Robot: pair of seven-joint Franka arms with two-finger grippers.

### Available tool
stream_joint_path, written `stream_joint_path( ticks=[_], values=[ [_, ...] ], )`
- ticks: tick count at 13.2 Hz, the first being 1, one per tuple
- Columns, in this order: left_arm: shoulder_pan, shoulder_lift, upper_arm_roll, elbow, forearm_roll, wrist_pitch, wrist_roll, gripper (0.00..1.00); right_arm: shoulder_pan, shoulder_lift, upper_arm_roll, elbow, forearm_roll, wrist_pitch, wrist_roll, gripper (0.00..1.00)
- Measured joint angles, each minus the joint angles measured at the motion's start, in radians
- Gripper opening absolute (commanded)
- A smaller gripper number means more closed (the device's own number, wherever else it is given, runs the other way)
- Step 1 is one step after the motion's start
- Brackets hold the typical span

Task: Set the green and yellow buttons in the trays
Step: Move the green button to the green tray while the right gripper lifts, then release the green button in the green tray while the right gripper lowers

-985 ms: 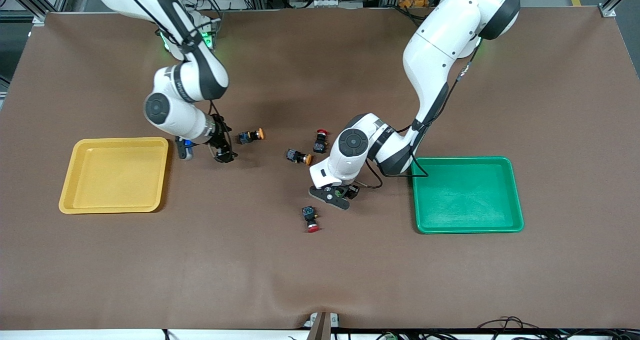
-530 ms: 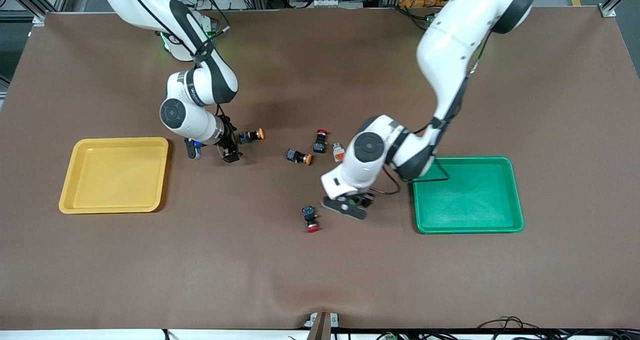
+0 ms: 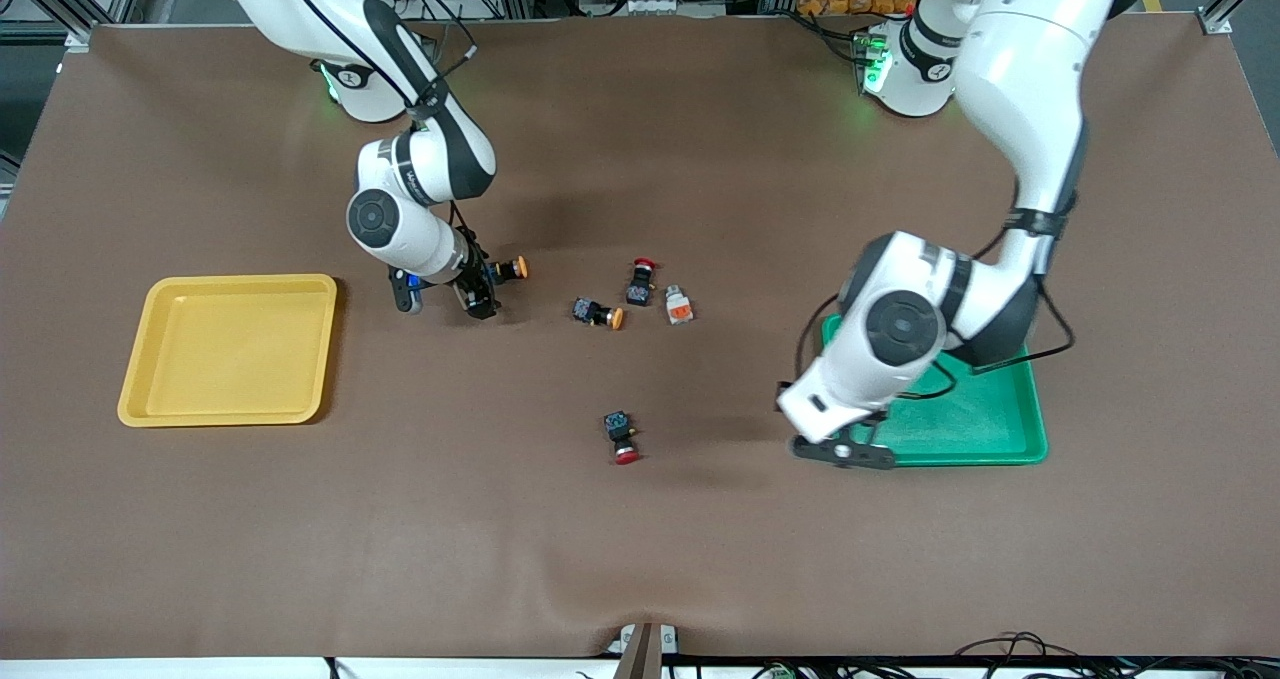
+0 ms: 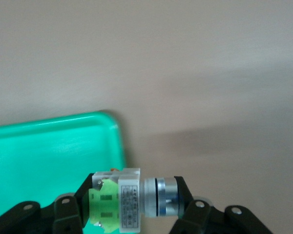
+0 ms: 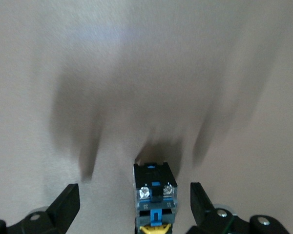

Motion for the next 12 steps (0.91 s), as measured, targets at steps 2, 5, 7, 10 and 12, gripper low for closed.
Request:
stream_joint_path(
  ticks=[2, 5, 7, 10, 12],
  values=[
    [0.083, -0.022, -0.001, -0.072, 0.0, 0.0, 0.0, 0.0, 0.008, 0.016, 0.0, 0.0, 0.001, 0.009, 0.002, 0.03],
    [0.192, -0.054, -0.001, -0.173, 0.0, 0.018, 0.001, 0.0, 0.009, 0.016, -0.001, 0.006, 0.001, 0.018, -0.023, 0.0],
    [0.262, -0.064, -0.001, -0.251, 0.0, 0.109, 0.004, 0.14, 0.008, 0.013, -0.004, 0.012, 0.001, -0.009, -0.03, 0.0],
    [0.322, -0.065, -0.002, -0.34, 0.001, 0.229, 0.014, 1.0, 0.0, 0.0, -0.018, 0.045, 0.001, -0.133, -0.043, 0.0],
    [0.34, -0.065, -0.002, -0.369, 0.002, 0.274, 0.018, 1.0, -0.037, -0.032, -0.025, 0.077, 0.0, -0.238, -0.114, 0.0]
  ],
)
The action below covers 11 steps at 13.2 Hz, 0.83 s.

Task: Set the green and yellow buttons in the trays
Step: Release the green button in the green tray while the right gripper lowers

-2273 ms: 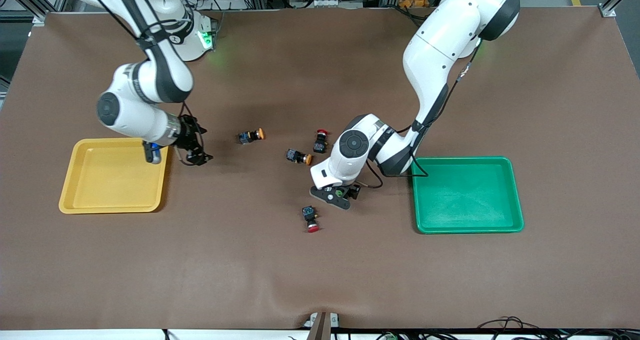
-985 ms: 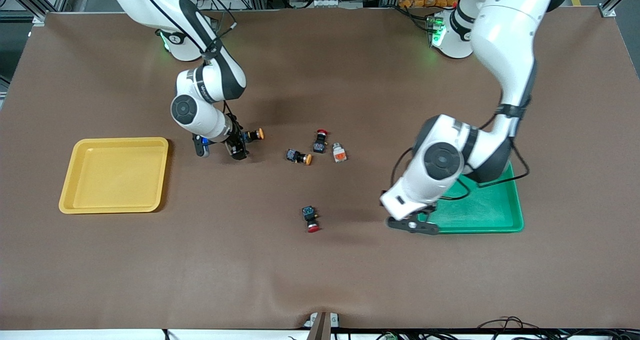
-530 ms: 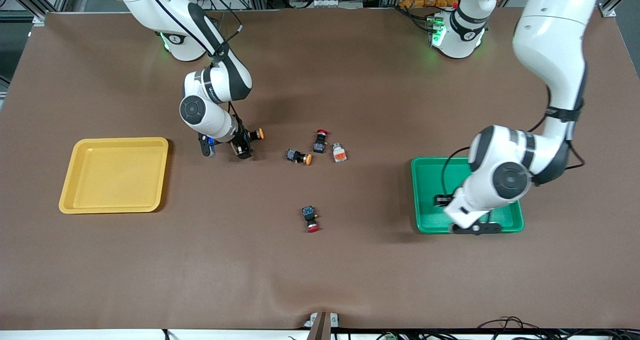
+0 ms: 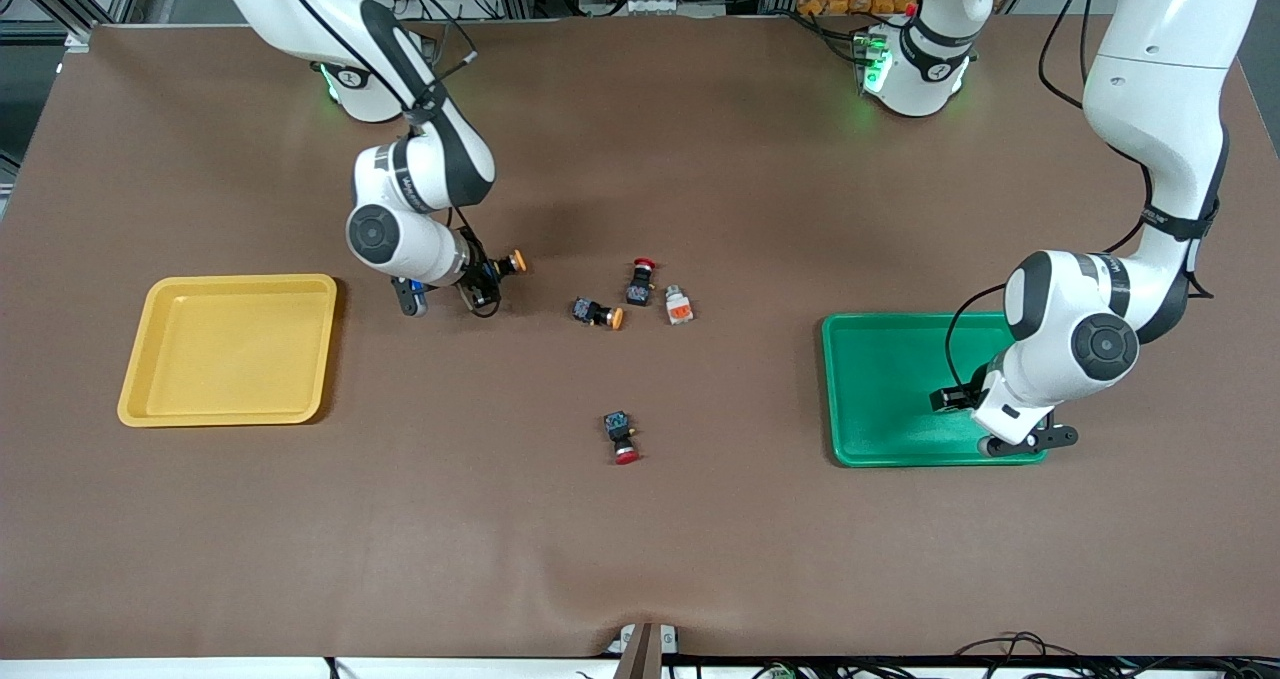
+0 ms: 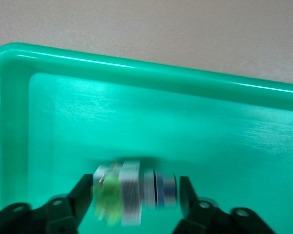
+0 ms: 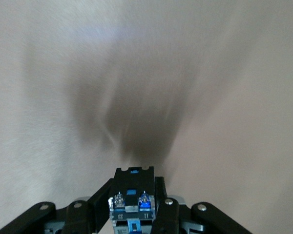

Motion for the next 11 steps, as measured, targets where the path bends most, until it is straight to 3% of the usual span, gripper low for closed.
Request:
stream_joint_path(
  ticks=[3, 4, 8, 11],
  values=[
    [0.022, -0.051, -0.002, -0.002, 0.001, 0.005, 0.016, 1.0, -0.12, -0.061, -0.008, 0.071, -0.016, -0.197, -0.191, 0.0],
    [0.023, -0.085, -0.011, -0.002, 0.001, -0.002, 0.021, 1.0, -0.152, -0.077, -0.016, 0.091, -0.056, -0.241, -0.237, 0.0],
    [0.0, -0.154, -0.114, 0.003, 0.0, -0.014, -0.124, 1.0, -0.245, -0.103, -0.036, 0.122, -0.232, -0.285, -0.386, 0.0],
    [-0.134, -0.154, -0.129, 0.024, 0.0, -0.022, -0.356, 1.0, -0.334, -0.113, -0.042, 0.125, -0.331, -0.287, -0.557, 0.0]
  ],
)
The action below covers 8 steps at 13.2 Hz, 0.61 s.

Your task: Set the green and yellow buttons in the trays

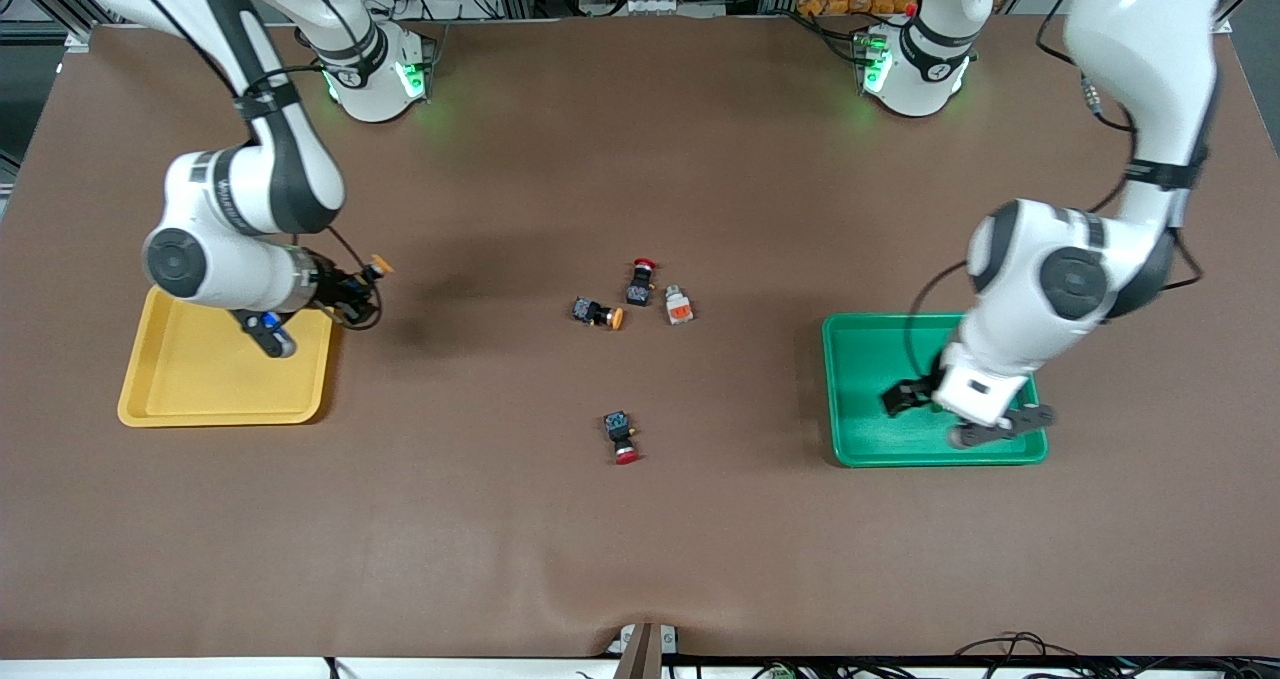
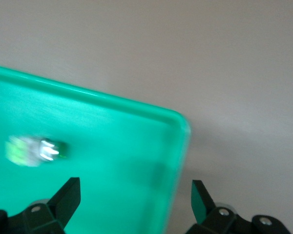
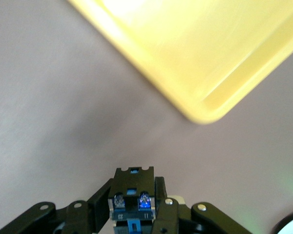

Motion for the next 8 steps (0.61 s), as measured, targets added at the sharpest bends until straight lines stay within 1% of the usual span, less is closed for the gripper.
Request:
stream_joint_path(
  ticks=[2, 4, 6, 8],
  values=[
    [-0.119, 0.0, -0.001, 0.015, 0.0, -0.03, -0.131, 1.0, -0.099, 0.0, -0.003, 0.001, -0.031, 0.004, -0.187, 0.0],
    [-0.206, 0.009, 0.0, 0.014, 0.0, -0.042, -0.244, 1.0, -0.22, 0.006, -0.006, 0.002, -0.04, 0.045, -0.396, 0.0],
    [-0.267, 0.035, 0.001, 0.015, 0.0, -0.042, -0.327, 1.0, -0.299, 0.031, -0.008, 0.001, -0.067, 0.115, -0.524, 0.0],
    [-0.3, 0.069, 0.003, 0.017, 0.0, -0.034, -0.354, 1.0, -0.345, 0.086, -0.007, -0.001, -0.104, 0.23, -0.594, 0.0]
  ],
)
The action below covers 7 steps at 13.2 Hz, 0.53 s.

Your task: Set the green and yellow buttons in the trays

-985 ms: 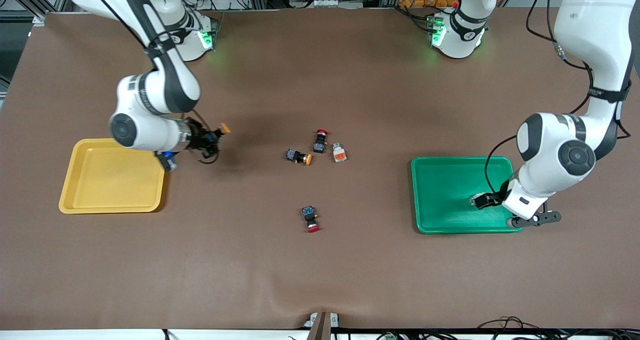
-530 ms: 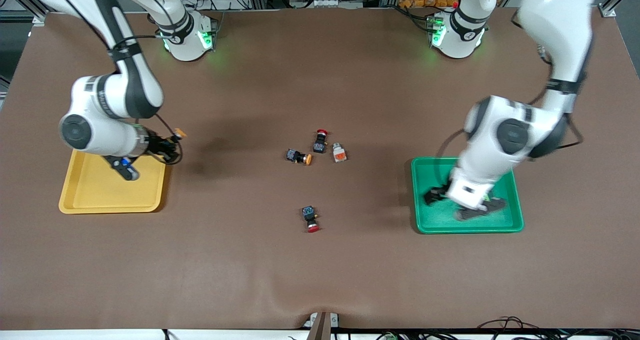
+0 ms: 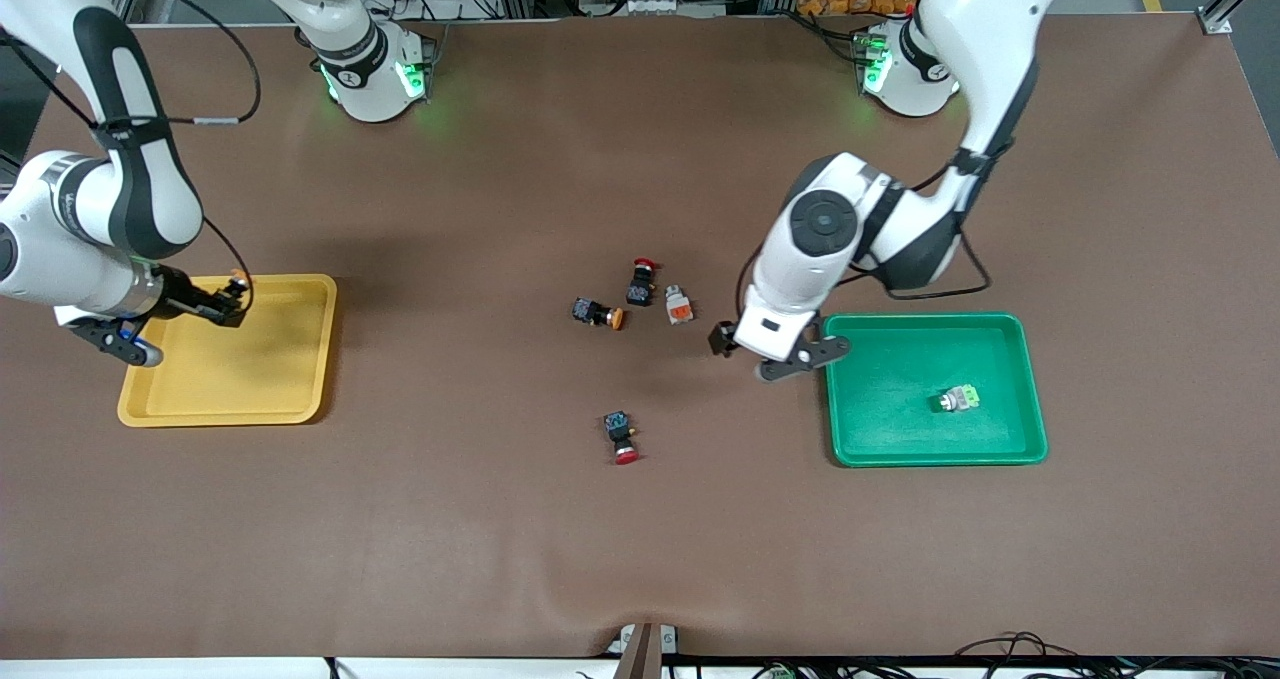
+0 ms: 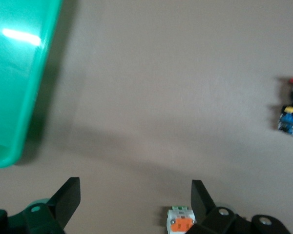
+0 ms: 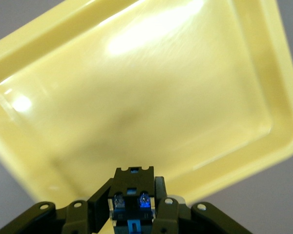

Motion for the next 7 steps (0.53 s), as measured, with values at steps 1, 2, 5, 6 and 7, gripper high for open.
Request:
stream_joint_path(
  ticks=[1, 2, 5, 6, 7],
  values=[
    [-0.008, 0.019, 0.001, 0.001, 0.0, 0.02, -0.005, 1.0, -0.022, 0.037, 0.0, 0.0, -0.002, 0.054, -0.05, 0.0],
    [-0.016, 0.037, 0.001, 0.001, 0.001, 0.043, -0.02, 1.0, -0.044, 0.071, 0.0, 0.002, -0.002, 0.085, -0.093, 0.0],
    [-0.074, 0.09, 0.003, 0.004, 0.021, 0.095, -0.089, 1.0, -0.07, 0.12, 0.001, 0.032, -0.002, 0.101, -0.137, 0.1],
    [-0.095, 0.102, 0.005, 0.004, 0.044, 0.098, -0.113, 1.0, -0.077, 0.131, 0.001, 0.048, -0.002, 0.098, -0.146, 0.4],
    [-0.109, 0.112, 0.005, 0.005, 0.069, 0.099, -0.14, 1.0, -0.087, 0.14, 0.001, 0.06, -0.002, 0.095, -0.161, 0.7]
  ],
)
